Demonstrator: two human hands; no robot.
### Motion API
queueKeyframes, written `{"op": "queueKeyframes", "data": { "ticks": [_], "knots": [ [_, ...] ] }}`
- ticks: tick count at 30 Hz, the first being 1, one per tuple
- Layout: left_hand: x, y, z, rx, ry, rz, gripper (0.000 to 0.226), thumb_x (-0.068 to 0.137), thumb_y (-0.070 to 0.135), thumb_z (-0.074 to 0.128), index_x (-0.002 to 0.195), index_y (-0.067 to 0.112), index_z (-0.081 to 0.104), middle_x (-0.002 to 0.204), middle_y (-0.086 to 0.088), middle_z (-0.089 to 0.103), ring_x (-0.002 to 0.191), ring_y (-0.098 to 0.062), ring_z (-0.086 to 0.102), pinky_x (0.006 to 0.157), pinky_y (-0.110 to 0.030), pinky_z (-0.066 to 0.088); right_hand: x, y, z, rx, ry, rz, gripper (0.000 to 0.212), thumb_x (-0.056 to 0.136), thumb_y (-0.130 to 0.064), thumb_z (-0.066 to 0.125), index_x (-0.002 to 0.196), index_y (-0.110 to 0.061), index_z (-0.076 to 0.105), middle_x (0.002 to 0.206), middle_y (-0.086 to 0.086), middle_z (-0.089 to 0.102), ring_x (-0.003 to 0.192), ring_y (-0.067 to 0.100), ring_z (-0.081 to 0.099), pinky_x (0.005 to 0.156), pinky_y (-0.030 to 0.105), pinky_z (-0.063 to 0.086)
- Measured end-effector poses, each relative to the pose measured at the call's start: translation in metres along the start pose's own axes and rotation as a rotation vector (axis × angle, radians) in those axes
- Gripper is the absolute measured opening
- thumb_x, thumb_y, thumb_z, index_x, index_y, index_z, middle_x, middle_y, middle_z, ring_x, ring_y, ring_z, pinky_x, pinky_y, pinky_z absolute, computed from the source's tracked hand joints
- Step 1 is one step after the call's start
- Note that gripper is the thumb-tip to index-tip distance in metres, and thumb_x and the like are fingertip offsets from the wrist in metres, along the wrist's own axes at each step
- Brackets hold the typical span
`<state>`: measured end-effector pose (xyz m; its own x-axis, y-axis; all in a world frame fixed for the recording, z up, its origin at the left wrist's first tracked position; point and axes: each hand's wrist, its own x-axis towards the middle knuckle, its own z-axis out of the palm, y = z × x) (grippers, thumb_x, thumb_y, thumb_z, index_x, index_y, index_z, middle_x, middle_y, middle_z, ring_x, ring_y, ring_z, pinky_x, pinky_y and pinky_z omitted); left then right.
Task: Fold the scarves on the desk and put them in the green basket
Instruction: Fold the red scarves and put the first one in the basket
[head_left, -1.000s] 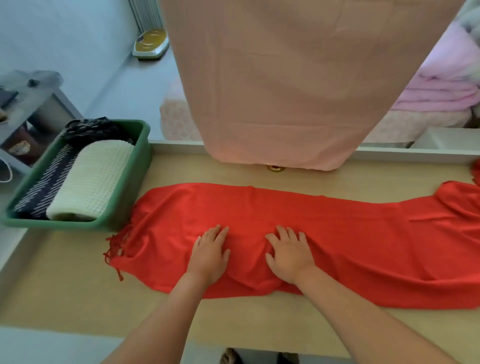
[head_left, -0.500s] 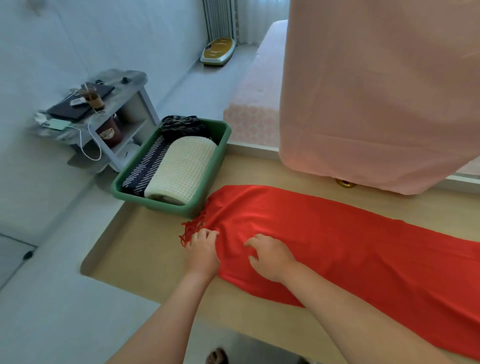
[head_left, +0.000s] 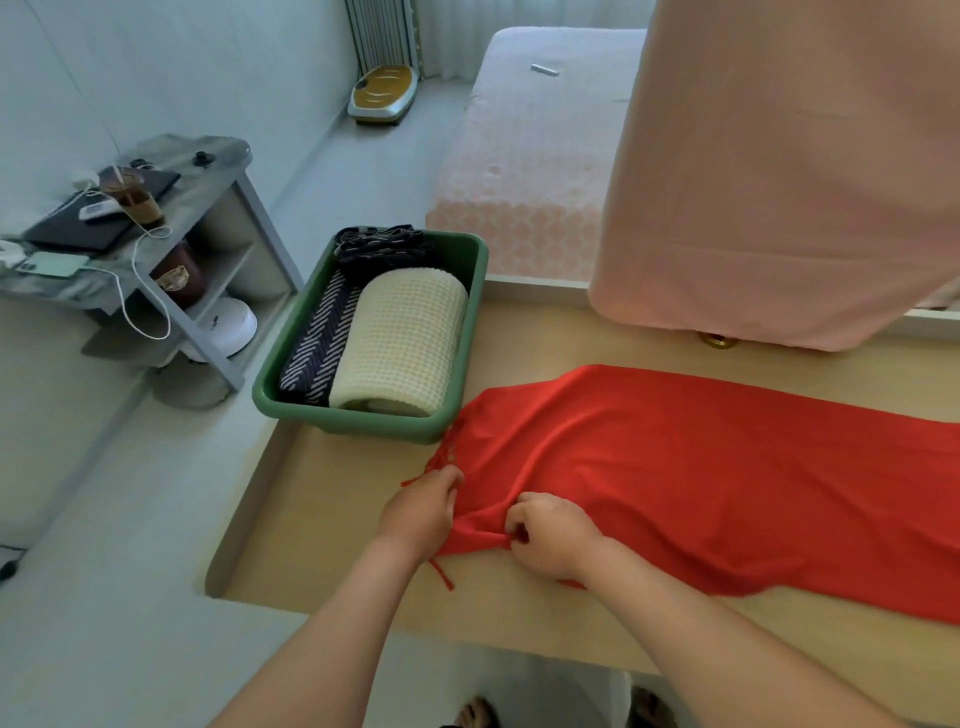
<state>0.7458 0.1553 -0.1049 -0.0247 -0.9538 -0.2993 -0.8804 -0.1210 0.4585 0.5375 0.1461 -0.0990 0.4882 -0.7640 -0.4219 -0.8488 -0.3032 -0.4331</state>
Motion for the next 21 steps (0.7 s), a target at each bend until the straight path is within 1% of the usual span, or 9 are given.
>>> {"op": "queueKeyframes", "data": {
  "ticks": [3,6,8,10,12,14,16,19,21],
  "knots": [
    [0.013,0.013,0.005,0.041,-0.009,0.064,0.039,0.098,0.024,0.040,0.135,0.032,0.047,0.139,0.003,0.042,0.117,-0.025,0.054,0.091,-0.037,0.048,-0.014,0.009,-0.008,0.090,0.009,0.085,0.011,0.078,-0.028,0.054,0.086,-0.027,0.062,0.085,-0.005,0.064,0.083,0.021,0.061,0.073,0.029,0.048],
    [0.029,0.029,0.009,0.122,-0.016,0.029,0.051,0.101,0.022,0.036,0.150,0.033,0.030,0.160,-0.002,0.018,0.135,-0.028,0.041,0.103,-0.038,0.040,-0.027,0.027,-0.011,0.081,0.044,0.157,0.018,0.081,-0.020,0.049,0.091,-0.027,0.062,0.091,0.004,0.068,0.086,0.026,0.062,0.069,0.029,0.042],
    [0.037,0.034,0.016,0.172,-0.041,-0.020,0.054,0.102,0.021,0.035,0.153,0.031,0.021,0.161,-0.008,0.015,0.136,-0.032,0.039,0.106,-0.040,0.039,-0.035,0.038,-0.010,0.085,0.042,0.187,0.024,0.084,-0.013,0.046,0.093,-0.028,0.062,0.094,0.006,0.068,0.087,0.028,0.061,0.068,0.029,0.037],
    [0.041,0.036,0.019,0.130,0.010,-0.067,0.042,0.103,0.021,0.035,0.144,0.020,0.038,0.150,-0.013,0.036,0.126,-0.035,0.048,0.101,-0.041,0.043,-0.040,0.042,-0.010,0.082,0.024,0.197,0.027,0.085,-0.006,0.042,0.089,-0.028,0.058,0.095,0.007,0.067,0.088,0.029,0.061,0.070,0.031,0.038],
    [0.044,0.039,0.023,0.080,0.118,-0.033,0.022,0.099,0.015,0.038,0.110,0.010,0.057,0.118,-0.015,0.056,0.103,-0.036,0.059,0.085,-0.043,0.048,-0.043,0.041,-0.011,0.073,0.017,0.183,0.022,0.083,-0.004,0.041,0.081,-0.026,0.047,0.095,0.008,0.066,0.091,0.031,0.060,0.073,0.034,0.040],
    [0.046,0.043,0.024,0.116,0.153,0.008,0.014,0.090,0.006,0.042,0.088,0.009,0.055,0.098,-0.013,0.058,0.087,-0.036,0.061,0.070,-0.039,0.048,-0.044,0.040,-0.016,0.081,0.040,0.161,0.015,0.083,-0.009,0.044,0.078,-0.023,0.041,0.096,0.010,0.065,0.092,0.033,0.059,0.074,0.036,0.039],
    [0.046,0.056,0.018,0.044,0.183,-0.003,0.012,0.088,0.007,0.043,0.085,0.011,0.054,0.093,-0.010,0.058,0.082,-0.034,0.060,0.068,-0.038,0.049,-0.046,0.042,-0.023,0.103,0.080,0.172,0.015,0.084,-0.023,0.050,0.073,-0.022,0.040,0.084,0.004,0.063,0.084,0.030,0.057,0.068,0.034,0.035],
    [0.051,0.101,-0.002,-0.055,0.243,0.012,0.011,0.091,0.017,0.042,0.093,0.015,0.052,0.090,-0.006,0.061,0.079,-0.030,0.060,0.068,-0.038,0.050,-0.055,0.054,-0.046,0.220,0.193,0.211,0.037,0.086,-0.045,0.058,0.063,-0.019,0.045,0.062,-0.004,0.053,0.066,0.017,0.051,0.061,0.037,0.034],
    [0.061,0.145,-0.018,-0.037,0.283,0.035,0.013,0.094,0.023,0.040,0.099,0.017,0.050,0.087,-0.007,0.064,0.079,-0.032,0.062,0.066,-0.037,0.049,-0.063,0.071,-0.064,0.332,0.292,0.262,0.045,0.093,-0.047,0.056,0.060,-0.018,0.046,0.058,-0.006,0.052,0.060,0.014,0.049,0.061,0.039,0.033]
  ]
}}
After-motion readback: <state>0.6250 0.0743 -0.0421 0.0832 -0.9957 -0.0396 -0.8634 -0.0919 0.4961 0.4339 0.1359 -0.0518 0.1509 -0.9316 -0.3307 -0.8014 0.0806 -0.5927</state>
